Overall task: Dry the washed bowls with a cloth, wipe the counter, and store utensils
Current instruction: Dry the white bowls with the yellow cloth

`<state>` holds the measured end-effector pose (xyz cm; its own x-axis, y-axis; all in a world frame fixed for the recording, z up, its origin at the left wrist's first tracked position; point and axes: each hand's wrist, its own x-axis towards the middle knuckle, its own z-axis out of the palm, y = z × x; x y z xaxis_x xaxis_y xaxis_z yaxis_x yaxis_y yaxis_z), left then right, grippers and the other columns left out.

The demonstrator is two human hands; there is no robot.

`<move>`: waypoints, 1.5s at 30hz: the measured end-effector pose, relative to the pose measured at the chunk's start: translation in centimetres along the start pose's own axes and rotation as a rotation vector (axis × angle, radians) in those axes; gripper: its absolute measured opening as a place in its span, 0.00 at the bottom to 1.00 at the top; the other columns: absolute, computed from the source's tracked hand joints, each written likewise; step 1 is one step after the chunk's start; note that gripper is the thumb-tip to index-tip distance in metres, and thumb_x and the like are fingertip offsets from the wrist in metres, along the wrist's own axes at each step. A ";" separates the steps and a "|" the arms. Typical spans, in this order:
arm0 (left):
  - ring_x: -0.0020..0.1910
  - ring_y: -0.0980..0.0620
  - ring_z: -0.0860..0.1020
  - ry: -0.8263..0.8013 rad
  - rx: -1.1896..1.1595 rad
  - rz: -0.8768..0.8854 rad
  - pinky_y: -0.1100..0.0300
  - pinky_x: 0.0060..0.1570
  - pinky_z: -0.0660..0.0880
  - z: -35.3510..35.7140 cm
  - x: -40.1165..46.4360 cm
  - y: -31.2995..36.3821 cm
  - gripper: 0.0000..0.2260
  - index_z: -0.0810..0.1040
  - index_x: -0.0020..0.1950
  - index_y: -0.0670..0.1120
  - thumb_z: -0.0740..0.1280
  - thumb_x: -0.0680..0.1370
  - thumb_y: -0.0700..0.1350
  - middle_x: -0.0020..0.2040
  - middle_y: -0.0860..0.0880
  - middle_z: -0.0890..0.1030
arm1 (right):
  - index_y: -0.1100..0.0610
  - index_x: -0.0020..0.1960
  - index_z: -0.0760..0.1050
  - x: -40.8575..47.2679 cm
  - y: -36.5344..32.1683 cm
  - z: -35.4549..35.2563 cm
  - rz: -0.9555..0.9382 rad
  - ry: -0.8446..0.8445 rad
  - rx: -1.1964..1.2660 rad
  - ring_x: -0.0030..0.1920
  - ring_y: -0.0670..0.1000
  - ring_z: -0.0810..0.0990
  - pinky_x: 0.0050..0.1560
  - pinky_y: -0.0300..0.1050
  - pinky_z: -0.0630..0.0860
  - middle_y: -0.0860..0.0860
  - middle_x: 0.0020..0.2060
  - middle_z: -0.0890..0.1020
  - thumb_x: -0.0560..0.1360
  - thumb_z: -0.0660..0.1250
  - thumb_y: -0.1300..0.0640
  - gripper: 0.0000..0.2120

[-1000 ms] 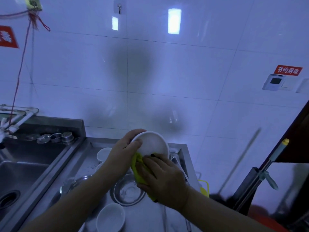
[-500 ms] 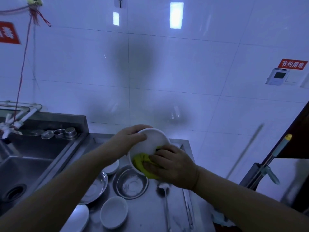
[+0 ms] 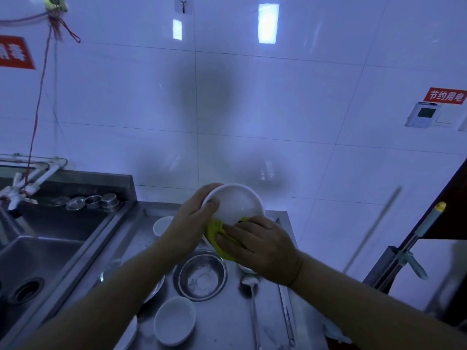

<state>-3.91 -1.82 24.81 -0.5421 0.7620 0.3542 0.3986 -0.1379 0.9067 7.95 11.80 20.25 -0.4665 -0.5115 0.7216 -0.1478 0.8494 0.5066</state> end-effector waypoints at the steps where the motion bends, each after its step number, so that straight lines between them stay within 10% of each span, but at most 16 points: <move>1: 0.51 0.48 0.76 -0.096 0.080 -0.023 0.57 0.48 0.75 -0.5 0.5 0.5 0.11 0.74 0.59 0.51 0.59 0.79 0.39 0.52 0.49 0.78 | 0.56 0.54 0.83 -0.3 0.9 -0.3 -0.092 -0.026 0.035 0.44 0.51 0.83 0.47 0.48 0.79 0.54 0.49 0.85 0.75 0.71 0.58 0.08; 5: 0.51 0.48 0.76 -0.351 0.213 -0.140 0.54 0.49 0.75 -1.8 2.5 1.6 0.15 0.74 0.61 0.50 0.60 0.77 0.36 0.53 0.48 0.78 | 0.56 0.53 0.83 -0.3 2.6 -0.5 -0.222 -0.083 0.062 0.44 0.52 0.83 0.50 0.49 0.78 0.54 0.47 0.85 0.76 0.71 0.59 0.07; 13: 0.43 0.58 0.80 0.226 -0.340 -0.074 0.64 0.38 0.77 2.7 -0.2 -2.1 0.13 0.74 0.51 0.64 0.59 0.79 0.45 0.44 0.57 0.81 | 0.56 0.55 0.83 1.1 -1.7 1.8 0.266 0.057 -0.102 0.40 0.52 0.82 0.43 0.47 0.77 0.55 0.47 0.85 0.77 0.69 0.56 0.09; 23: 0.50 0.45 0.77 -0.401 0.190 -0.159 0.50 0.46 0.75 -1.4 3.2 0.4 0.20 0.76 0.55 0.51 0.59 0.64 0.45 0.51 0.45 0.79 | 0.55 0.51 0.84 -1.1 2.7 -0.1 -0.213 -0.107 0.073 0.43 0.52 0.83 0.49 0.49 0.78 0.54 0.45 0.85 0.76 0.70 0.59 0.06; 31: 0.48 0.57 0.78 0.202 -0.341 -0.044 0.64 0.41 0.77 3.3 0.2 -3.2 0.14 0.72 0.54 0.67 0.60 0.76 0.47 0.49 0.59 0.79 | 0.56 0.55 0.83 0.9 -1.5 1.2 0.303 0.006 -0.106 0.37 0.53 0.81 0.41 0.47 0.76 0.54 0.44 0.85 0.78 0.67 0.54 0.09; 41: 0.50 0.53 0.76 -0.412 0.207 -0.111 0.59 0.48 0.74 -0.6 2.5 0.6 0.15 0.75 0.61 0.47 0.60 0.76 0.35 0.54 0.48 0.78 | 0.53 0.51 0.84 -1.7 2.4 -0.8 -0.232 -0.132 0.065 0.44 0.51 0.83 0.55 0.47 0.77 0.52 0.46 0.85 0.77 0.69 0.58 0.06; 45: 0.52 0.44 0.78 -0.094 -0.102 -0.206 0.47 0.49 0.77 0.5 1.1 -0.6 0.14 0.74 0.57 0.55 0.62 0.78 0.38 0.54 0.46 0.78 | 0.55 0.51 0.84 -0.9 1.5 -0.3 -0.011 -0.087 0.004 0.38 0.53 0.81 0.44 0.48 0.77 0.53 0.43 0.84 0.78 0.66 0.59 0.08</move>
<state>-4.35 -0.57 24.50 -0.5309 0.8357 0.1410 0.2078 -0.0329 0.9776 8.42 13.54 20.52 -0.5387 -0.5079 0.6722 -0.1569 0.8443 0.5123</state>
